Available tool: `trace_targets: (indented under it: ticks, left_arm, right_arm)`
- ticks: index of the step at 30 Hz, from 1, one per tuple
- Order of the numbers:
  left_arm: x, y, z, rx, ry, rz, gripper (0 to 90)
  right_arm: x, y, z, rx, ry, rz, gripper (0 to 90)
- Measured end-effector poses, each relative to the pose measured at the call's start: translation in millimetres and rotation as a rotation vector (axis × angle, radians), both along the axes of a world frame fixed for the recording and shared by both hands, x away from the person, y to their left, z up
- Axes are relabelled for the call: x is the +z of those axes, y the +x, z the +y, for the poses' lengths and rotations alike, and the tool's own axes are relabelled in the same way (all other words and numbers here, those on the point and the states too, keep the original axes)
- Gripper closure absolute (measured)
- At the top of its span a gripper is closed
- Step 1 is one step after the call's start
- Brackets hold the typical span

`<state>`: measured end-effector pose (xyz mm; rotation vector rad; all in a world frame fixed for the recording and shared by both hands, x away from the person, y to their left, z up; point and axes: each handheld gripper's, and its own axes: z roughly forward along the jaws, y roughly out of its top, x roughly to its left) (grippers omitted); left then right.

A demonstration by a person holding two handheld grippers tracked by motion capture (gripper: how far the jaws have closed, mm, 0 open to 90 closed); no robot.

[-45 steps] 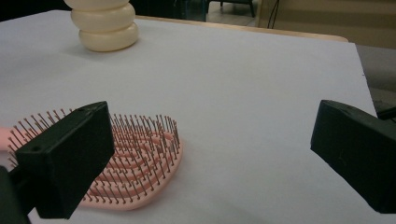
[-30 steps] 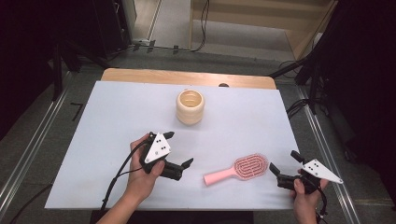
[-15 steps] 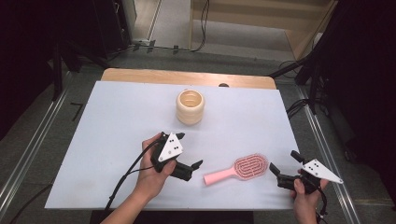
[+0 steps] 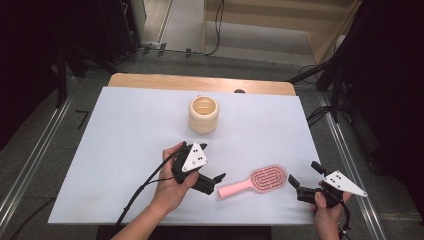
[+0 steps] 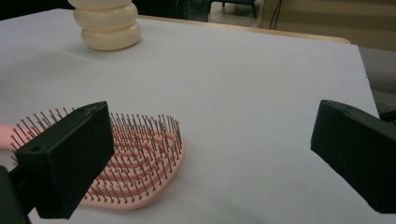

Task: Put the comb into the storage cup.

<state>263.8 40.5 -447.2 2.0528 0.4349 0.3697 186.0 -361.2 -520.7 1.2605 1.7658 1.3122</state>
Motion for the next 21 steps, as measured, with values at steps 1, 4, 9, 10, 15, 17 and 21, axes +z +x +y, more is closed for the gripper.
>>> trace_targets:
  ticks: [1, 4, 9, 10, 15, 17, 21]
  left_arm:
    - [-0.4, 0.4, -3.6, -0.005, 0.003, 0.004, 0.0]
    - [-1.1, 0.6, -7.4, -0.01, 0.007, 0.007, 0.0]
    - [-3.6, 0.5, -17.6, -0.029, 0.024, 0.017, 0.0]
    - [-4.3, 0.2, -19.8, -0.033, 0.025, 0.023, 0.0]
    - [-6.4, 1.1, -31.1, -0.051, 0.046, 0.034, 0.0]
    - [-6.7, 1.3, -35.5, -0.056, 0.054, 0.037, 0.0]
    - [-7.7, 1.3, -43.6, -0.082, 0.075, 0.047, 3.4]
  right_arm:
    - [0.0, 0.0, -0.1, 0.0, 0.0, 0.001, 0.0]
    - [0.0, 0.0, 0.0, 0.0, 0.0, 0.0, 0.0]
    - [-0.1, 0.1, -0.1, 0.0, -0.002, 0.0, 0.0]
    - [-0.1, 0.1, -0.1, 0.0, -0.002, 0.0, 0.0]
    - [0.0, 0.0, 0.2, -0.001, -0.002, 0.0, 0.0]
    - [-0.1, 0.1, 0.1, 0.0, -0.002, -0.001, 0.0]
    - [-0.2, 0.4, 0.1, -0.002, -0.005, 0.0, 0.0]
